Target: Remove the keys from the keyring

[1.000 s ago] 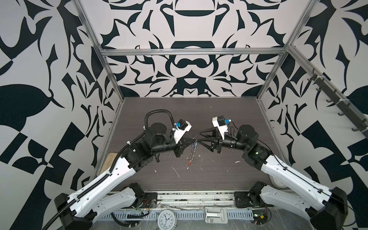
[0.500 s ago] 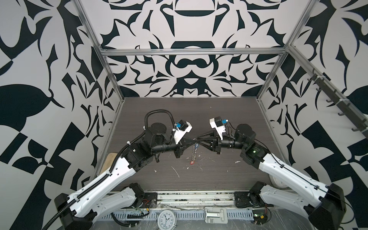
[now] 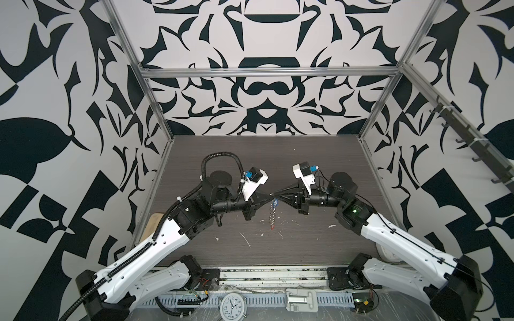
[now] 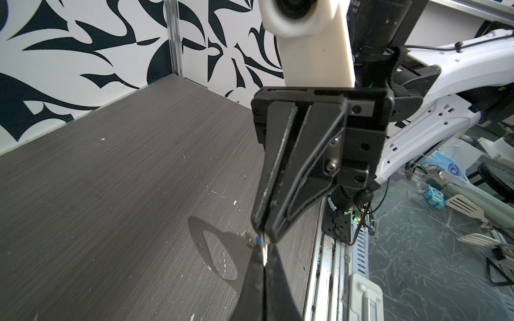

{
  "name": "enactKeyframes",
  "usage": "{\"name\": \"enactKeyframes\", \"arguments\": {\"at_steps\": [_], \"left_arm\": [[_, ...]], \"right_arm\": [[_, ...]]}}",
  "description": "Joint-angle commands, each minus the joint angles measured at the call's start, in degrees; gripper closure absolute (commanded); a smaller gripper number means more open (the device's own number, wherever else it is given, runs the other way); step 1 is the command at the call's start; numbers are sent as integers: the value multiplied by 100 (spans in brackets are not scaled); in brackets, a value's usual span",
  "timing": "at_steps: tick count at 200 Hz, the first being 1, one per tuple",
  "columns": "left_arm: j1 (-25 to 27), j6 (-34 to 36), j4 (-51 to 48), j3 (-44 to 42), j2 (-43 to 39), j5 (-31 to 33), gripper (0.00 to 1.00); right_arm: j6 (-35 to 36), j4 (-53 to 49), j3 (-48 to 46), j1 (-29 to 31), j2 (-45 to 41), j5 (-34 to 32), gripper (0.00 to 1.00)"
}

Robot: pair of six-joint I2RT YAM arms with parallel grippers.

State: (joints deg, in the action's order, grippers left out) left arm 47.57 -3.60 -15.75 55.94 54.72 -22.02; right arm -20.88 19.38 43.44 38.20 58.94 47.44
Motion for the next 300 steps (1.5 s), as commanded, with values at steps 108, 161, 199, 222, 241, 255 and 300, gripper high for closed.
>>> {"name": "enactKeyframes", "arguments": {"at_steps": [108,161,199,222,241,255,300], "left_arm": [[22,-67,-105,379,-67,15,92],[15,-52,-164,416,-40,167,100],[11,-182,-64,301,-114,628,68],[15,-233,117,158,-211,730,59],[15,-236,192,105,-266,922,46],[15,-291,316,14,-336,1278,29],[15,-652,886,-515,-613,2757,1]], "right_arm": [[275,-452,462,56,-102,-182,100],[330,-702,601,56,-131,-300,100],[468,-1107,610,56,-234,-766,78],[439,-1108,537,56,-200,-901,67],[414,-1103,522,56,-157,-957,60],[409,-1104,496,56,-124,-1136,57],[270,-1014,280,56,153,-1600,43]]}}
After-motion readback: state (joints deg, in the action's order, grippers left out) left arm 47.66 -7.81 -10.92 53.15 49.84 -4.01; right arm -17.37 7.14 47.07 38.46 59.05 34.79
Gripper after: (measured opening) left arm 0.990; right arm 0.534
